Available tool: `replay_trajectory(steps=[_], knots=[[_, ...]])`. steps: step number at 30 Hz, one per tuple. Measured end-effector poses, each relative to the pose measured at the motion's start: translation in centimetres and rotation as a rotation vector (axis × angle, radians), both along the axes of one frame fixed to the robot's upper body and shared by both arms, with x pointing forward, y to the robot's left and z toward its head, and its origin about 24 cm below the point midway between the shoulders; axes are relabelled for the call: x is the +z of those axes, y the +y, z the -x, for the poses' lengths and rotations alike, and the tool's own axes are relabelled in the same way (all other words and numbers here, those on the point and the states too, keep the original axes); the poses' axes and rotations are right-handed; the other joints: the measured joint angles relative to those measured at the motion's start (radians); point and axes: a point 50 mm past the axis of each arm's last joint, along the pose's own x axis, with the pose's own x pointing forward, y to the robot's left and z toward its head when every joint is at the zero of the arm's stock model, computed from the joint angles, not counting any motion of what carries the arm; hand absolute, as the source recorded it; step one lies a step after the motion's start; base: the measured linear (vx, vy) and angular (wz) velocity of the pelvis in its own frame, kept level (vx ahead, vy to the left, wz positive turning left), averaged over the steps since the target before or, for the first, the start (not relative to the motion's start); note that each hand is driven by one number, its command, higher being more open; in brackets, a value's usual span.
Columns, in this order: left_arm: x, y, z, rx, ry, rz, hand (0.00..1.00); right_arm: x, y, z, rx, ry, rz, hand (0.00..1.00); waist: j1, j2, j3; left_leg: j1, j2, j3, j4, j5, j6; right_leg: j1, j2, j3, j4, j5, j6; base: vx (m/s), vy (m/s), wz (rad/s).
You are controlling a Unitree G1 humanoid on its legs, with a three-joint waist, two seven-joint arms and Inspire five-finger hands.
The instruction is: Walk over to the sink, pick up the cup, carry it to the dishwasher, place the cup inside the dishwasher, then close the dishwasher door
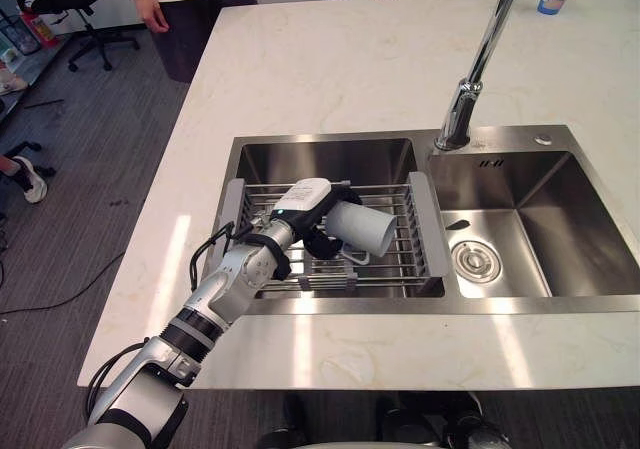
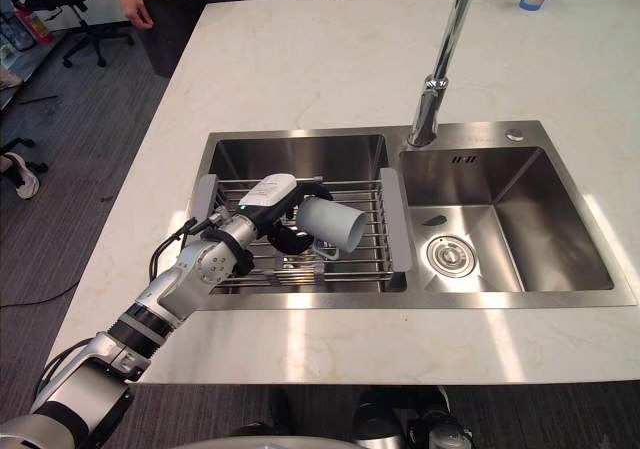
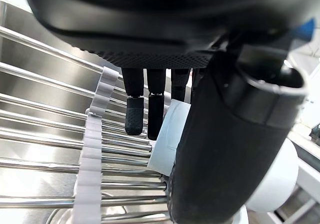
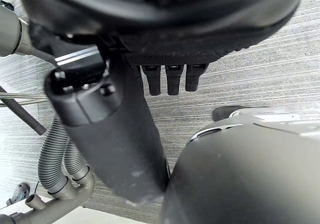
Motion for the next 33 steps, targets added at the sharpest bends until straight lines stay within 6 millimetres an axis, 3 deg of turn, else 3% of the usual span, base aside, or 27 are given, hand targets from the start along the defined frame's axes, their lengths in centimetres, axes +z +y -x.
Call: replay_trajectory(steps=[5, 8, 11, 16, 20, 24, 28, 30, 33], knots=[[2.7, -1.7, 1.0, -0.056, -0.068, 0.202, 0.3, 0.0, -0.4, 0.4, -0.034, 0.004, 0.003, 0.9, 0.016, 0.0, 0.002, 0.002, -0.003, -0.003, 0.0, 0.0, 0.0, 0.009, 0.001, 0.001, 0.001, 0.0, 0.0, 0.04, -0.008, 0.0], [5.0, -1.4, 2.5, -0.045, -0.134, 0.48, 0.3, 0.0, -0.6, 0.6, -0.043, 0.007, 0.008, 0.9, 0.018, 0.0, 0.002, 0.014, -0.003, -0.003, 0.0, 0.0, 0.0, 0.016, 0.001, 0.011, 0.001, -0.001, 0.0, 0.01, -0.006, -0.08], [5.8, -0.4, 4.0, -0.033, -0.159, 0.689, 0.3, -0.1, -0.6, 1.0, -0.048, 0.018, 0.009, 0.9, 0.021, 0.0, 0.002, 0.027, 0.0, -0.004, 0.0, -0.003, -0.002, 0.027, 0.004, 0.014, 0.003, -0.003, -0.001, -0.03, -0.006, -0.04], [4.2, 2.3, 6.5, 0.058, -0.081, 1.019, 0.3, -0.2, -0.7, 1.6, -0.061, 0.029, 0.008, 0.9, 0.046, -0.001, 0.0, 0.036, 0.009, 0.001, 0.0, -0.012, -0.007, 0.025, 0.009, 0.026, 0.007, -0.011, 0.004, -0.04, 0.002, -0.04], [1.9, 3.5, 7.7, 0.158, 0.003, 1.126, 0.3, -0.2, -0.7, 1.5, -0.062, 0.025, 0.01, 0.9, 0.058, -0.002, -0.001, 0.037, 0.011, 0.016, 0.0, -0.017, -0.007, 0.02, 0.013, 0.041, 0.005, -0.005, 0.001, 0.02, -0.001, -0.11], [0.1, 3.6, 8.7, 0.214, 0.074, 1.185, 0.3, 0.0, -0.8, 1.1, -0.067, 0.008, 0.019, 0.9, 0.072, -0.01, -0.009, 0.034, 0.016, 0.064, 0.022, -0.043, -0.007, 0.007, 0.021, 0.093, 0.0, 0.011, 0.004, 0.07, 0.005, -0.33], [0.1, 3.3, 9.3, 0.211, 0.085, 1.209, 0.3, 0.7, -0.4, -0.2, -0.078, -0.053, 0.029, 0.9, 0.077, -0.031, -0.005, -0.016, 0.031, 0.12, 0.141, -0.114, 0.0, -0.044, 0.021, 0.166, 0.044, 0.015, 0.011, 0.01, 0.027, -0.49], [0.5, 2.9, 9.5, 0.181, 0.08, 1.215, 0.3, 1.3, 0.0, -1.2, -0.095, -0.109, 0.025, 0.9, 0.079, -0.047, -0.003, -0.08, 0.045, 0.147, 0.229, -0.151, 0.01, -0.102, 0.014, 0.185, 0.074, 0.027, 0.029, -0.07, 0.036, -0.37], [0.4, 2.5, 9.6, 0.172, 0.093, 1.222, 0.3, 1.4, -0.1, -1.3, -0.107, -0.114, 0.043, 0.9, 0.077, -0.057, 0.003, -0.091, 0.044, 0.154, 0.273, -0.172, 0.028, -0.114, 0.005, 0.183, 0.101, 0.043, 0.058, -0.11, 0.054, -0.16]])
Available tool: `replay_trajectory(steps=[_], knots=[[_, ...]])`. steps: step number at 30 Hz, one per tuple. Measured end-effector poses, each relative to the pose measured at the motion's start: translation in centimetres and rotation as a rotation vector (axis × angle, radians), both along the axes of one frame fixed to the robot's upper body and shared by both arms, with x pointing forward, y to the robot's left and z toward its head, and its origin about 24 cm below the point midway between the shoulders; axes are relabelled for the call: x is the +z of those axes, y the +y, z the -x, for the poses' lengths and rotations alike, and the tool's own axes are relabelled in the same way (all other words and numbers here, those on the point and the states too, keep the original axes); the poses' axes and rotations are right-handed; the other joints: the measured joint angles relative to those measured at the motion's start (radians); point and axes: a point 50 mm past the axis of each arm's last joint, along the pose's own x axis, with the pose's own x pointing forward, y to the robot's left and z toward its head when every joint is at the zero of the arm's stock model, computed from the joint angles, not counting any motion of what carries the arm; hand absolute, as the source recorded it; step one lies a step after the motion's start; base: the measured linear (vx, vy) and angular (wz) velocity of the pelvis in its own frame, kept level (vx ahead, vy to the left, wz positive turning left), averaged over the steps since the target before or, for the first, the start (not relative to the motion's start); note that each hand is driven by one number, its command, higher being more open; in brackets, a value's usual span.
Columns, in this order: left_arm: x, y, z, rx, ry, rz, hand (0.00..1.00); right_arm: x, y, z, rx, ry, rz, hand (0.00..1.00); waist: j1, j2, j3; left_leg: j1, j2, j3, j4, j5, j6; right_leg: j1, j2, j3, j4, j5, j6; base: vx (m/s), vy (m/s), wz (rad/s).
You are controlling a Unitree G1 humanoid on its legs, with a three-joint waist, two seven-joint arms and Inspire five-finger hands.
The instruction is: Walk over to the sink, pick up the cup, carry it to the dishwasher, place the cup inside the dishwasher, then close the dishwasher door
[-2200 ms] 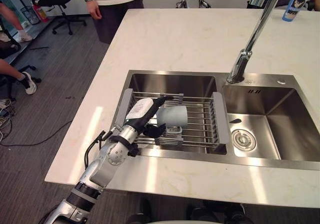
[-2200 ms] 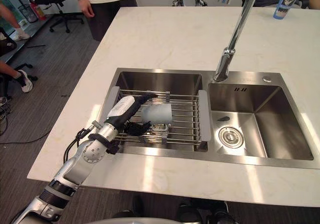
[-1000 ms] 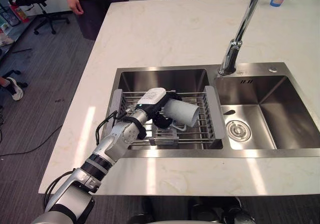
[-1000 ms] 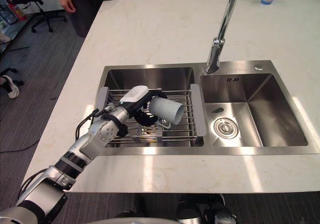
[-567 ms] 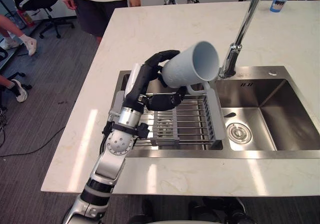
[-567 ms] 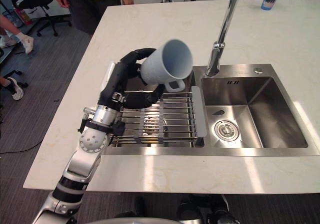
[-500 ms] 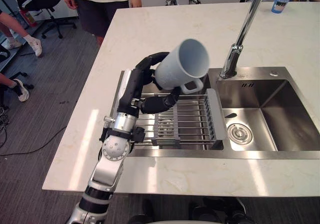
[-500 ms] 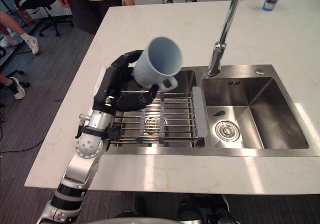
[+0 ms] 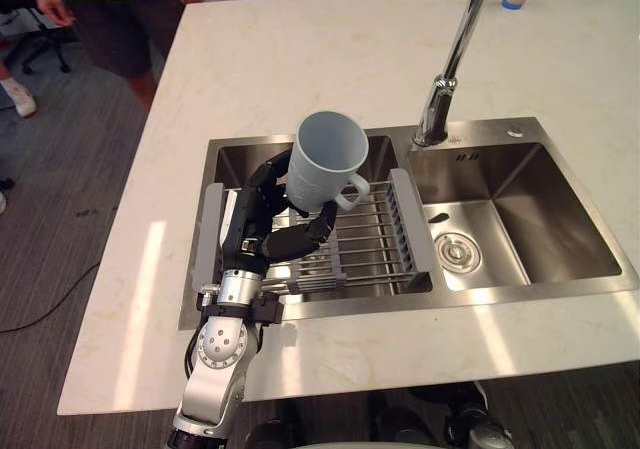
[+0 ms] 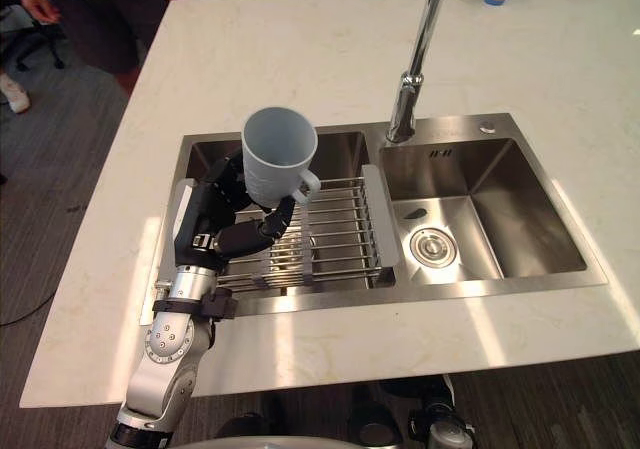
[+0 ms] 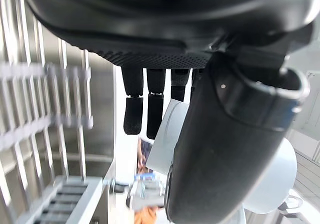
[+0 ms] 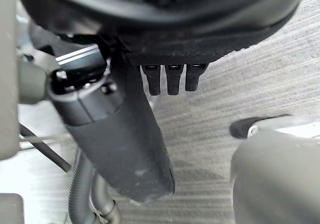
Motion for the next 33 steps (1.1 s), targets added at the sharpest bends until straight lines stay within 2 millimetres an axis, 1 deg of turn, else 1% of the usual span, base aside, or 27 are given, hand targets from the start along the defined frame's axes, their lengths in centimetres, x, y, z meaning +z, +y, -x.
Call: replay_trajectory(steps=[1, 2, 3, 4, 5, 6, 7, 8, 9, 10, 11, 12, 13, 14, 15, 16, 17, 18, 20, 21, 22, 23, 24, 25, 26, 28, 33], knots=[[0.2, 0.1, 0.1, 0.009, -0.009, 0.012, 0.3, 0.1, 0.1, -0.2, -0.009, -0.006, 0.0, 0.9, 0.007, 0.003, 0.004, -0.005, 0.014, 0.012, 0.003, -0.011, 0.024, 0.005, -0.004, -0.009, 0.039, -0.028, 0.016, -0.14, 0.037, -0.06], [0.2, 0.3, 0.2, 0.019, -0.009, 0.012, 0.3, 0.0, 0.2, -0.1, -0.009, -0.006, -0.003, 0.9, 0.012, -0.005, 0.0, -0.011, 0.011, 0.014, 0.014, -0.011, 0.031, -0.018, -0.017, -0.026, 0.2, -0.111, 0.006, -0.16, 0.024, -0.02], [-0.2, 0.8, 0.5, 0.041, 0.006, 0.017, 0.3, -0.2, 0.3, 0.4, -0.011, 0.01, -0.008, 0.9, 0.021, -0.01, -0.004, -0.01, 0.006, 0.014, 0.024, -0.01, 0.036, -0.01, -0.03, -0.045, 0.362, -0.173, 0.029, -0.11, -0.012, 0.05], [-0.5, 1.4, 1.1, 0.074, 0.022, 0.025, 0.3, -0.3, 0.3, 0.5, -0.009, 0.015, -0.011, 0.9, 0.031, -0.014, -0.01, -0.02, 0.003, 0.015, 0.039, -0.008, 0.038, 0.021, -0.04, -0.055, 0.437, -0.197, 0.046, -0.1, -0.031, -0.02], [-0.6, 1.8, 1.3, 0.095, 0.029, 0.029, 0.3, -0.3, 0.3, 0.5, -0.009, 0.015, -0.011, 0.9, 0.04, -0.015, -0.015, -0.033, 0.002, 0.018, 0.049, -0.005, 0.037, 0.038, -0.043, -0.053, 0.442, -0.199, 0.046, -0.12, -0.075, -0.14], [-0.6, 2.2, 1.6, 0.127, 0.034, 0.038, 0.3, -0.3, 0.3, 0.5, -0.006, 0.018, -0.009, 0.9, 0.067, -0.02, -0.024, -0.074, 0.002, 0.026, 0.083, 0.003, 0.027, 0.07, -0.043, -0.044, 0.363, -0.219, 0.034, -0.11, -0.081, -0.18], [-0.6, 2.2, 1.7, 0.136, 0.035, 0.042, 0.3, -0.2, 0.2, 0.3, -0.003, 0.016, -0.004, 0.9, 0.08, -0.016, -0.027, -0.099, 0.005, 0.029, 0.091, 0.013, 0.028, 0.075, -0.033, -0.044, 0.307, -0.234, 0.029, -0.22, -0.105, -0.17], [-0.6, 2.0, 1.7, 0.137, 0.035, 0.053, 0.3, 0.0, 0.0, -0.3, 0.001, 0.003, 0.005, 0.9, 0.092, -0.002, -0.036, -0.147, 0.011, 0.023, 0.085, 0.041, 0.027, 0.077, -0.016, -0.05, 0.211, -0.245, 0.012, -0.23, -0.128, 0.05], [-0.5, 1.7, 1.5, 0.125, 0.028, 0.058, 0.3, 0.2, 0.0, -0.8, 0.003, -0.011, 0.008, 0.9, 0.09, -0.003, -0.035, -0.179, 0.02, 0.011, 0.075, 0.071, 0.024, 0.101, -0.006, -0.062, 0.121, -0.26, -0.014, -0.24, -0.142, 0.21], [-0.4, 1.5, 1.5, 0.115, 0.029, 0.058, 0.3, 0.3, 0.0, -1.2, 0.002, -0.018, 0.01, 0.9, 0.087, -0.004, -0.028, -0.19, 0.02, -0.002, 0.067, 0.095, 0.023, 0.122, 0.004, -0.069, 0.069, -0.266, -0.042, -0.23, -0.174, 0.41], [-0.8, 1.1, 1.5, 0.106, 0.05, 0.068, 0.3, 0.3, -0.3, -1.3, -0.009, -0.018, 0.019, 0.9, 0.072, 0.018, -0.015, -0.192, 0.042, -0.036, 0.071, 0.118, 0.019, 0.148, 0.039, -0.083, 0.049, -0.241, -0.069, -0.26, -0.174, 0.42], [-0.9, 0.8, 1.6, 0.092, 0.058, 0.067, 0.3, 0.2, -0.3, -0.9, -0.013, -0.008, 0.019, 0.9, 0.066, 0.02, -0.015, -0.19, 0.052, -0.058, 0.078, 0.129, 0.01, 0.157, 0.059, -0.091, 0.049, -0.237, -0.075, -0.28, -0.164, 0.36], [-0.9, 0.7, 1.7, 0.088, 0.059, 0.068, 0.3, 0.1, -0.3, -0.8, -0.013, -0.005, 0.018, 0.9, 0.066, 0.021, -0.015, -0.19, 0.055, -0.068, 0.077, 0.137, 0.005, 0.159, 0.063, -0.097, 0.052, -0.235, -0.078, -0.32, -0.149, 0.51], [-0.8, 0.2, 1.6, 0.058, 0.05, 0.065, 0.3, 0.1, -0.5, -0.5, -0.03, -0.006, 0.026, 0.9, 0.059, 0.012, -0.015, -0.194, 0.046, -0.125, 0.047, 0.192, -0.012, 0.154, 0.06, -0.144, 0.052, -0.227, -0.11, -0.32, -0.125, 0.52], [-0.6, -0.4, 1.6, 0.035, 0.043, 0.074, 0.3, 0.1, -0.8, -0.3, -0.045, -0.005, 0.038, 0.9, 0.06, 0.008, -0.008, -0.203, 0.054, -0.14, 0.131, 0.136, -0.004, 0.139, 0.06, -0.157, 0.058, -0.212, -0.134, -0.3, -0.111, 0.51], [-0.6, -0.5, 1.6, 0.027, 0.043, 0.075, 0.3, 0.2, -1.0, -0.3, -0.053, -0.007, 0.044, 0.9, 0.061, 0.008, -0.009, -0.202, 0.055, -0.141, 0.173, 0.101, 0.003, 0.133, 0.059, -0.16, 0.058, -0.206, -0.142, -0.3, -0.06, 0.23], [-0.5, -0.8, 1.7, 0.006, 0.043, 0.083, 0.3, 0.3, -1.4, 0.1, -0.064, -0.009, 0.058, 0.9, 0.058, 0.012, -0.013, -0.17, 0.054, -0.153, 0.277, 0.002, -0.001, 0.122, 0.051, -0.165, 0.057, -0.186, -0.152, -0.22, -0.007, 0.13], [-0.5, -0.9, 1.6, -0.003, 0.041, 0.084, 0.3, 0.3, -1.4, 0.3, -0.064, -0.006, 0.058, 0.9, 0.053, 0.013, -0.015, -0.133, 0.056, -0.155, 0.298, -0.042, -0.011, 0.113, 0.045, -0.168, 0.054, -0.175, -0.151, -0.25, 0.038, 0.15], [-0.4, -1.4, 1.5, -0.028, 0.037, 0.095, 0.3, 0.2, -1.4, 0.8, -0.068, 0.005, 0.057, 0.9, 0.04, 0.014, -0.023, -0.062, 0.057, -0.155, 0.276, -0.088, -0.025, 0.098, 0.032, -0.186, 0.041, -0.156, -0.14, -0.17, 0.075, 0.29], [-0.4, -1.7, 1.4, -0.042, 0.038, 0.098, 0.3, 0.1, -1.4, 1.2, -0.07, 0.015, 0.057, 0.9, 0.035, 0.019, -0.03, -0.025, 0.051, -0.153, 0.229, -0.095, -0.034, 0.093, 0.03, -0.194, 0.028, -0.145, -0.136, -0.15, 0.124, 0.41], [-0.5, -2.1, 1.3, -0.059, 0.044, 0.104, 0.3, 0.0, -1.5, 1.7, -0.074, 0.028, 0.06, 0.9, 0.032, 0.04, -0.053, 0.044, 0.04, -0.154, 0.07, -0.093, -0.051, 0.075, 0.033, -0.204, 0.002, -0.124, -0.116, -0.12, 0.163, 0.37], [-0.9, -2.2, 0.7, -0.06, 0.057, 0.094, 0.3, -0.3, -1.0, 1.8, -0.079, 0.038, 0.042, 0.9, 0.022, 0.047, -0.068, 0.082, 0.016, -0.154, -0.066, -0.04, -0.065, 0.064, 0.018, -0.213, -0.016, -0.099, -0.098, -0.14, 0.201, 0.27], [-1.1, -2.2, 0.7, -0.059, 0.063, 0.089, 0.3, -0.3, -0.9, 1.9, -0.078, 0.037, 0.039, 0.9, 0.021, 0.045, -0.07, 0.084, 0.011, -0.155, -0.078, -0.033, -0.064, 0.066, 0.015, -0.214, -0.024, -0.092, -0.093, -0.09, 0.174, 0.15], [-1.7, -1.9, 0.3, -0.051, 0.087, 0.069, 0.3, -0.5, -0.4, 2.0, -0.077, 0.041, 0.019, 0.9, 0.022, 0.043, -0.073, 0.087, 0.0, -0.155, -0.092, -0.024, -0.052, 0.073, 0.008, -0.214, -0.046, -0.07, -0.082, -0.06, 0.155, 0.04], [-2.3, -1.7, 0.2, -0.044, 0.112, 0.055, 0.3, -0.6, 0.0, 2.1, -0.079, 0.043, 0.007, 0.9, 0.02, 0.038, -0.077, 0.087, -0.011, -0.155, -0.092, -0.022, -0.048, 0.081, -0.001, -0.214, -0.061, -0.057, -0.073, -0.05, 0.143, 0.05], [-2.8, -1.6, 0.1, -0.034, 0.132, 0.049, 0.3, -0.7, 0.1, 2.1, -0.08, 0.045, 0.002, 0.9, 0.021, 0.034, -0.079, 0.087, -0.026, -0.156, -0.095, -0.017, -0.039, 0.09, -0.008, -0.215, -0.079, -0.042, -0.064, -0.04, 0.102, 0.06], [-2.7, -1.0, 0.0, -0.012, 0.13, 0.043, 0.3, -0.6, 0.2, 1.7, -0.073, 0.034, 0.001, 0.9, 0.022, 0.02, -0.091, 0.085, -0.035, -0.156, -0.097, -0.01, -0.029, 0.108, -0.011, -0.214, -0.128, -0.005, -0.059, -0.05, 0.06, -0.01]])
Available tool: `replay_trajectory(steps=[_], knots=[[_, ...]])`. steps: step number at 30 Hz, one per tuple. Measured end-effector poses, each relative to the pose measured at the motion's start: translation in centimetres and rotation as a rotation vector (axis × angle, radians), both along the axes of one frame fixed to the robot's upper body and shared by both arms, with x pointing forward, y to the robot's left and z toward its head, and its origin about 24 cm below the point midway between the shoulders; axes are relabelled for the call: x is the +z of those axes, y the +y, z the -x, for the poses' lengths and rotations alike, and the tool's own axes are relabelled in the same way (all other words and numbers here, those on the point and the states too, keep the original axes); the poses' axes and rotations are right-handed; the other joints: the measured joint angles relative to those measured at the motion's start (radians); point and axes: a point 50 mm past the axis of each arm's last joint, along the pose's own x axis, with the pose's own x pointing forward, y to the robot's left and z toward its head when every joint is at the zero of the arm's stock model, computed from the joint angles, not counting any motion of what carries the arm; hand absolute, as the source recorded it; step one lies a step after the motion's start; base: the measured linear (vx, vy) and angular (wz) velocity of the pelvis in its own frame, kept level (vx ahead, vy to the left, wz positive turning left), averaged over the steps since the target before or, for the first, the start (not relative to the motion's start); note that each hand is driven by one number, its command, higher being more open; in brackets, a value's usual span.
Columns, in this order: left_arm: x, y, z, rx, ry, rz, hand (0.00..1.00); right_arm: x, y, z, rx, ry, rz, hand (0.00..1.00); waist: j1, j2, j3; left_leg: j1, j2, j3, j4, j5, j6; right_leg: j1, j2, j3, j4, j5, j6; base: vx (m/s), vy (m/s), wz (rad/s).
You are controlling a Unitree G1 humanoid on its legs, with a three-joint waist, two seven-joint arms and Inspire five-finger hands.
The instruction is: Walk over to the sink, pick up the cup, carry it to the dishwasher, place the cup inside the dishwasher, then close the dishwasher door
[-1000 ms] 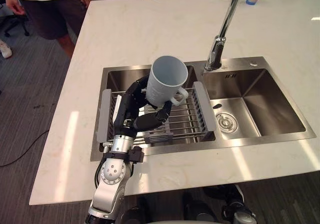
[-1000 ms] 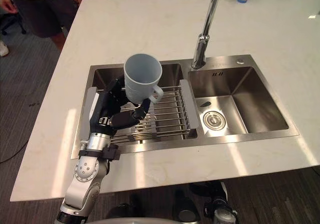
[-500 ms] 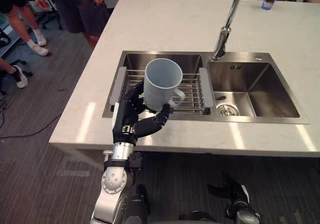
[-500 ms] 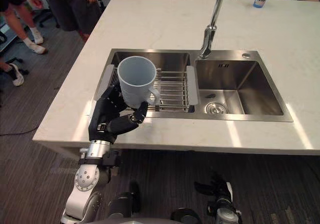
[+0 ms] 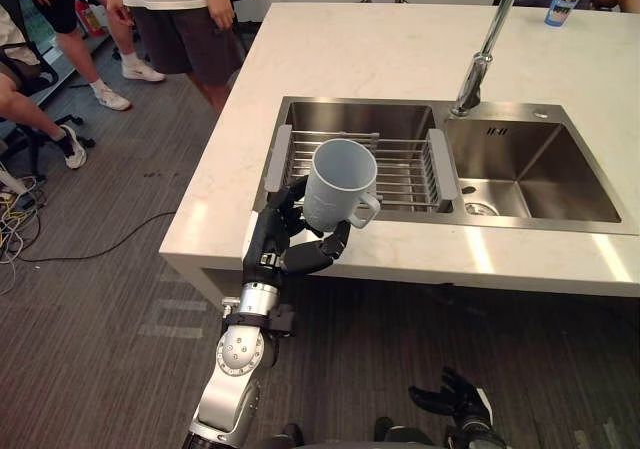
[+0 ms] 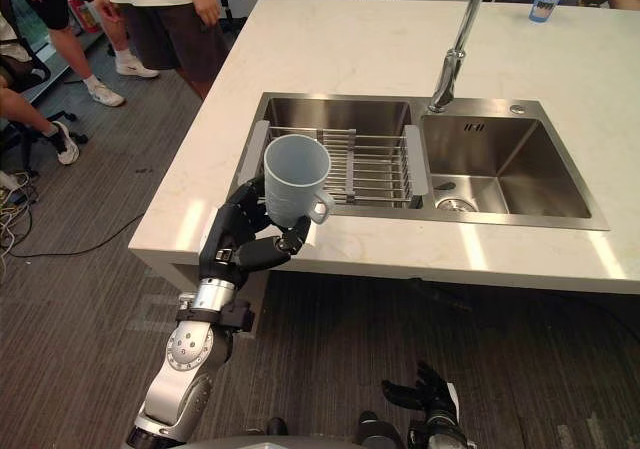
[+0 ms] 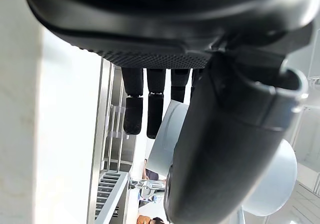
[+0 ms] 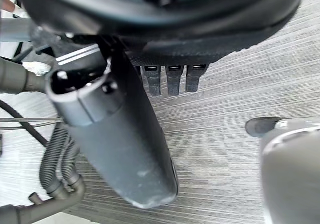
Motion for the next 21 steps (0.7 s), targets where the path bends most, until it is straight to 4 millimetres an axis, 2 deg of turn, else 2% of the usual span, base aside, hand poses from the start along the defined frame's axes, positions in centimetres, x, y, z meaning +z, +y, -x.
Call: replay_trajectory(steps=[7, 10, 11, 13, 14, 15, 16, 17, 18, 19, 20, 21], knots=[[-0.2, 0.7, 0.1, 0.038, 0.011, 0.005, 0.3, -0.1, 0.0, 0.2, 0.01, 0.011, 0.006, 0.9, 0.002, -0.008, -0.013, -0.013, -0.004, -0.044, -0.004, 0.018, 0.01, 0.021, 0.003, -0.042, -0.02, 0.013, -0.002, -0.05, -0.016, 0.19], [-0.4, 1.1, 0.3, 0.068, 0.023, 0.017, 0.3, -0.1, 0.2, 0.1, 0.024, 0.015, 0.012, 0.9, 0.006, -0.01, -0.012, -0.07, -0.024, -0.126, -0.004, 0.053, 0.013, 0.018, -0.012, -0.137, -0.019, 0.013, -0.002, -0.07, -0.022, 0.92], [-0.5, 1.2, 0.4, 0.083, 0.029, 0.031, 0.3, -0.1, 0.1, 0.0, 0.027, 0.016, 0.018, 0.9, 0.017, -0.01, -0.012, -0.092, -0.032, -0.17, -0.015, 0.077, 0.011, 0.019, -0.017, -0.185, -0.019, 0.012, -0.002, -0.11, -0.013, 1.33], [-0.6, 1.5, 0.5, 0.116, 0.035, 0.049, 0.3, 0.0, -0.2, -0.4, 0.023, 0.01, 0.037, 0.9, 0.028, -0.009, -0.01, -0.12, -0.054, -0.162, -0.071, 0.155, 0.014, 0.027, -0.042, -0.287, -0.017, 0.009, -0.005, -0.15, 0.031, 1.62], [-0.5, 1.8, 0.6, 0.137, 0.031, 0.058, 0.3, 0.1, -0.5, -0.6, 0.016, 0.01, 0.049, 0.9, 0.03, -0.005, -0.006, -0.125, -0.033, -0.07, -0.116, 0.131, 0.045, 0.041, -0.051, -0.374, -0.018, 0.009, -0.007, -0.14, 0.047, 1.55], [-0.4, 2.1, 0.6, 0.153, 0.03, 0.061, 0.3, 0.0, -0.5, -0.6, 0.015, 0.014, 0.052, 0.9, 0.028, -0.012, -0.003, -0.13, -0.025, 0.015, -0.115, 0.108, 0.048, 0.051, -0.063, -0.41, -0.02, 0.009, -0.007, -0.13, 0.146, 2.3], [-0.3, 2.4, 0.7, 0.174, 0.025, 0.075, 0.3, 0.3, -1.0, -1.0, 0.022, 0.002, 0.076, 0.9, 0.02, -0.026, 0.007, -0.143, 0.015, 0.257, -0.067, 0.046, 0.073, 0.08, -0.105, -0.52, -0.017, 0.007, -0.006, -0.05, 0.173, 2.24], [-0.3, 2.4, 0.7, 0.174, 0.026, 0.086, 0.3, 0.5, -1.7, -1.0, 0.024, 0.004, 0.098, 0.9, 0.016, -0.02, 0.004, -0.154, 0.051, 0.401, -0.012, 0.022, 0.09, 0.096, -0.127, -0.589, -0.001, 0.001, 0.0, -0.02, 0.216, 2.29], [-0.3, 2.3, 0.7, 0.172, 0.027, 0.091, 0.3, 0.6, -2.2, -0.9, 0.025, 0.007, 0.113, 0.9, 0.013, -0.008, 0.004, -0.153, 0.073, 0.472, 0.015, 0.018, 0.098, 0.11, -0.138, -0.631, 0.02, -0.01, 0.005, 0.01, 0.173, 2.17], [-0.3, 2.3, 0.9, 0.169, 0.029, 0.095, 0.3, 0.9, -3.2, -0.7, 0.026, 0.017, 0.14, 0.9, -0.006, 0.011, 0.0, -0.158, 0.091, 0.529, 0.044, 0.046, 0.11, 0.149, -0.162, -0.726, 0.066, -0.035, 0.031, 0.04, 0.212, 2.31], [-0.4, 2.1, 1.0, 0.158, 0.035, 0.107, 0.3, 0.9, -3.4, -0.7, 0.026, 0.02, 0.146, 0.9, -0.008, 0.02, -0.005, -0.16, 0.062, 0.508, 0.038, 0.072, 0.129, 0.189, -0.188, -0.803, 0.087, -0.043, 0.042, 0.05, 0.205, 2.18], [-0.4, 2.2, 1.0, 0.155, 0.037, 0.111, 0.3, 1.0, -3.4, -0.9, 0.027, 0.015, 0.147, 0.9, -0.002, 0.017, -0.003, -0.163, 0.037, 0.477, 0.033, 0.073, 0.132, 0.203, -0.205, -0.828, 0.096, -0.052, 0.048, 0.07, 0.214, 1.6]])
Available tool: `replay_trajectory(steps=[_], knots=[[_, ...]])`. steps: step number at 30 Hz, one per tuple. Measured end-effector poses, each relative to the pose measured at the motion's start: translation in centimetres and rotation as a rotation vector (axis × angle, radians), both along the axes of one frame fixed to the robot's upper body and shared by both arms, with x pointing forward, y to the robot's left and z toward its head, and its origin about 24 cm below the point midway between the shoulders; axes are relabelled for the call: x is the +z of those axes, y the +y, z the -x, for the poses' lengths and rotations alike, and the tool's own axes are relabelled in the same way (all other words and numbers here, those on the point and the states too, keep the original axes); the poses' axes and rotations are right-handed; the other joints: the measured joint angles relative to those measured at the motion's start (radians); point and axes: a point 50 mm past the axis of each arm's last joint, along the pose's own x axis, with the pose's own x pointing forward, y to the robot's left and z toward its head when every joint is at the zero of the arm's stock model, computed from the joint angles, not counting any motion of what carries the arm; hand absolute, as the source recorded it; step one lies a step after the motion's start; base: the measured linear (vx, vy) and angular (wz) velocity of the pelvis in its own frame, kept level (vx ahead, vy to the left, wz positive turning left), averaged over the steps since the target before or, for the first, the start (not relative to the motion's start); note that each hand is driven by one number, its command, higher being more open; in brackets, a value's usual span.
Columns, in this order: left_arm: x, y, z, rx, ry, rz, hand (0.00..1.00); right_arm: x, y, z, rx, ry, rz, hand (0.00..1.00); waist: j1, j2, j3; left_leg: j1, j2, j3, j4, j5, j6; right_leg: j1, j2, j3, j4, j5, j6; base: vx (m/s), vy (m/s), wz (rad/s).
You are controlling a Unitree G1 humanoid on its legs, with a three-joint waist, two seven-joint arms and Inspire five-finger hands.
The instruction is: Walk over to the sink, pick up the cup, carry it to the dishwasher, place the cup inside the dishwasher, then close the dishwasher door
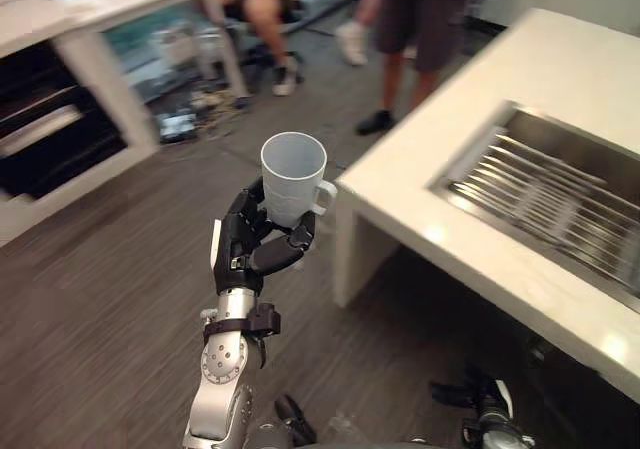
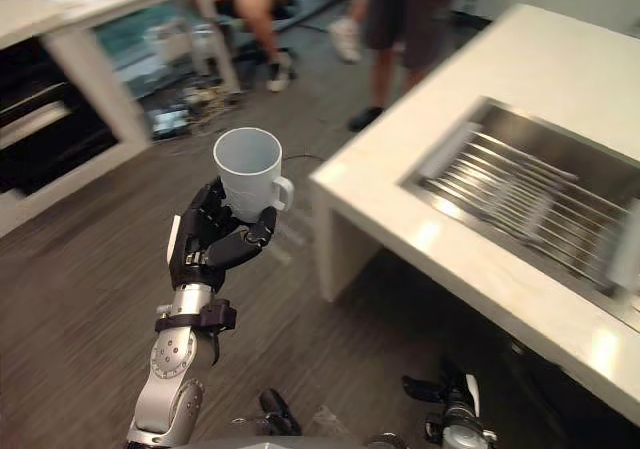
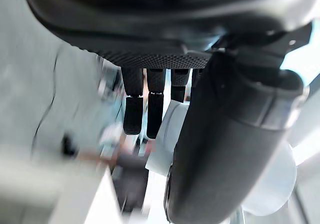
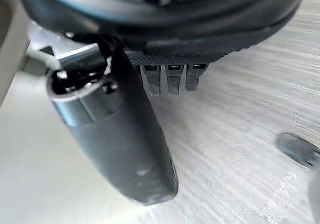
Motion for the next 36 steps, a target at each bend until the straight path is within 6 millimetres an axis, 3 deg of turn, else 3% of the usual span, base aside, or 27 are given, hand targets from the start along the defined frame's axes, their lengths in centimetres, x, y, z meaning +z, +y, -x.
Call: replay_trajectory(steps=[1, 2, 3, 4, 5, 6, 7, 8, 11, 13, 14, 15, 16, 17, 18, 20, 21, 27, 29, 33, 36], knots=[[-0.1, 0.2, 0.0, 0.004, 0.003, -0.001, 0.3, 0.2, -0.1, -0.5, -0.002, -0.015, 0.0, 0.9, 0.005, -0.007, 0.004, -0.004, -0.034, -0.038, -0.003, -0.006, 0.009, 0.013, -0.025, -0.014, 0.023, -0.02, 0.021, 0.08, 0.227, 1.45], [-0.1, 0.4, 0.1, 0.006, 0.007, 0.004, 0.3, 0.3, 0.3, -1.3, -0.001, -0.036, -0.009, 0.9, 0.002, -0.018, 0.011, -0.005, -0.082, -0.074, 0.001, -0.027, 0.029, 0.027, -0.065, -0.015, 0.071, -0.052, 0.021, 0.1, 0.304, 1.88], [-0.2, 0.4, 0.1, -0.003, 0.009, -0.002, 0.3, 0.3, 0.8, -1.7, 0.015, -0.041, -0.012, 0.9, -0.012, -0.038, 0.024, 0.001, -0.122, -0.094, 0.05, -0.066, 0.049, 0.046, -0.117, -0.009, 0.139, -0.099, -0.026, 0.11, 0.275, 1.78], [-0.3, 0.4, 0.1, -0.009, 0.012, -0.003, 0.3, 0.3, 0.9, -1.8, 0.023, -0.044, -0.015, 0.9, -0.015, -0.037, 0.03, -0.002, -0.127, -0.119, 0.092, -0.097, 0.062, 0.055, -0.132, 0.017, 0.199, -0.139, -0.095, 0.15, 0.256, 1.86], [-0.5, 0.2, 0.2, -0.017, 0.031, -0.001, 0.3, 0.4, 1.3, -2.1, 0.039, -0.05, -0.029, 0.9, -0.03, -0.05, 0.04, -0.001, -0.167, -0.211, 0.15, -0.137, 0.074, 0.042, -0.155, 0.179, 0.329, -0.128, -0.23, 0.21, 0.224, 1.87], [-0.6, 0.0, 0.1, -0.031, 0.037, -0.005, 0.3, 0.2, 1.7, -2.0, 0.04, -0.045, -0.043, 0.9, -0.047, -0.043, 0.037, 0.008, -0.193, -0.269, 0.16, -0.151, 0.082, -0.022, -0.154, 0.381, 0.455, -0.091, -0.214, 0.27, 0.23, 2.27], [-0.6, -0.2, 0.1, -0.045, 0.038, -0.01, 0.3, 0.0, 2.4, -2.0, 0.044, -0.041, -0.065, 0.9, -0.051, -0.04, 0.037, 0.022, -0.214, -0.341, 0.148, -0.155, 0.079, -0.107, -0.068, 0.631, 0.526, -0.155, -0.109, 0.25, 0.162, 1.81], [-0.6, -0.1, 0.1, -0.046, 0.037, -0.014, 0.3, 0.0, 2.8, -2.3, 0.056, -0.045, -0.072, 0.9, -0.05, -0.041, 0.038, 0.03, -0.224, -0.372, 0.138, -0.154, 0.079, -0.15, -0.031, 0.709, 0.541, -0.186, -0.087, 0.27, 0.095, 1.58], [-1.1, 0.1, 0.1, -0.045, 0.058, -0.023, 0.3, 0.3, 3.8, -2.6, 0.081, -0.07, -0.092, 0.9, -0.032, -0.05, 0.043, 0.088, -0.262, -0.515, 0.13, -0.151, 0.088, -0.312, 0.117, 0.965, 0.511, -0.253, -0.072, 0.35, 0.012, 1.37], [-1.0, -0.2, 0.2, -0.059, 0.053, -0.02, 0.3, 0.9, 4.4, -1.6, 0.069, -0.108, -0.102, 0.9, -0.029, -0.062, 0.05, 0.148, -0.272, -0.582, 0.122, -0.161, 0.071, -0.351, 0.222, 1.16, 0.469, -0.274, -0.037, 0.33, -0.061, 1.74], [-0.8, -0.3, 0.2, -0.061, 0.045, -0.019, 0.3, 1.1, 4.6, -1.5, 0.065, -0.12, -0.105, 0.9, -0.027, -0.072, 0.051, 0.165, -0.274, -0.583, 0.114, -0.168, 0.066, -0.358, 0.238, 1.198, 0.457, -0.269, -0.025, 0.3, -0.063, 1.62], [-0.4, -0.3, 0.4, -0.065, 0.029, -0.02, 0.3, 1.3, 4.9, -1.2, 0.059, -0.133, -0.111, 0.9, -0.026, -0.091, 0.042, 0.187, -0.278, -0.587, 0.089, -0.181, 0.069, -0.372, 0.244, 1.219, 0.429, -0.252, 0.003, 0.24, -0.061, 1.19], [0.3, 0.0, 0.8, -0.062, 0.001, -0.03, 0.3, 1.4, 5.6, -1.3, 0.063, -0.147, -0.124, 0.9, 0.003, -0.137, 0.028, 0.208, -0.295, -0.602, 0.077, -0.186, 0.065, -0.4, 0.223, 1.217, 0.369, -0.19, 0.02, 0.37, -0.113, 1.14], [0.8, 0.3, 1.1, -0.059, -0.022, -0.043, 0.3, 1.7, 6.1, -1.6, 0.075, -0.167, -0.133, 0.9, 0.01, -0.169, 0.012, 0.213, -0.298, -0.597, 0.093, -0.207, 0.044, -0.404, 0.211, 1.196, 0.291, -0.104, 0.011, 0.38, -0.14, 0.83], [0.8, 0.3, 1.1, -0.06, -0.025, -0.042, 0.3, 1.9, 6.1, -1.8, 0.082, -0.18, -0.131, 0.9, 0.009, -0.171, 0.006, 0.217, -0.292, -0.591, 0.099, -0.217, 0.03, -0.401, 0.212, 1.183, 0.272, -0.106, 0.017, 0.37, -0.135, 0.84], [0.7, 0.1, 1.2, -0.053, -0.025, -0.017, 0.3, 2.8, 6.1, -2.8, 0.099, -0.227, -0.117, 0.9, 0.026, -0.142, -0.015, 0.221, -0.242, -0.581, 0.102, -0.232, 0.005, -0.344, 0.243, 1.141, 0.182, -0.094, 0.001, 0.23, -0.076, 0.39], [-3.0, -1.2, 1.5, -0.134, 0.138, -0.018, 0.3, 1.4, 6.0, -0.2, 0.13, -0.114, -0.103, 0.9, 0.024, -0.098, -0.077, 0.143, -0.059, -0.53, 0.091, -0.169, -0.111, -0.221, 0.282, 1.184, -0.062, 0.039, -0.039, 0.05, -0.018, 0.0], [-3.0, -1.2, 1.5, -0.129, 0.139, -0.018, 0.3, 1.2, 6.2, 0.1, 0.125, -0.104, -0.113, 0.9, 0.027, -0.104, -0.08, 0.165, -0.048, -0.502, 0.081, -0.17, -0.112, -0.209, 0.291, 1.202, -0.09, 0.054, -0.042, 0.0, -0.002, -0.11], [-3.1, -1.3, 1.5, -0.134, 0.143, -0.015, 0.3, 0.8, 6.4, 0.6, 0.118, -0.083, -0.123, 0.9, 0.015, -0.11, -0.087, 0.17, -0.044, -0.501, 0.068, -0.167, -0.116, -0.194, 0.29, 1.193, -0.119, 0.062, -0.045, 0.0, -0.007, -0.08], [-5.0, -1.3, 0.8, -0.124, 0.22, -0.005, 0.3, -0.9, 6.6, 2.1, 0.099, 0.026, -0.143, 0.9, 0.006, -0.115, -0.098, 0.184, -0.034, -0.503, 0.044, -0.161, -0.127, -0.182, 0.275, 1.104, -0.164, 0.078, -0.046, 0.03, -0.039, 0.02], [-5.7, -0.7, -0.5, -0.081, 0.259, -0.012, 0.3, -1.5, 6.5, 1.3, 0.101, 0.057, -0.144, 0.9, -0.005, -0.11, -0.07, 0.141, -0.025, -0.513, 0.09, -0.161, -0.132, -0.187, 0.272, 1.06, -0.165, 0.087, -0.046, 0.05, -0.064, 0.15]])
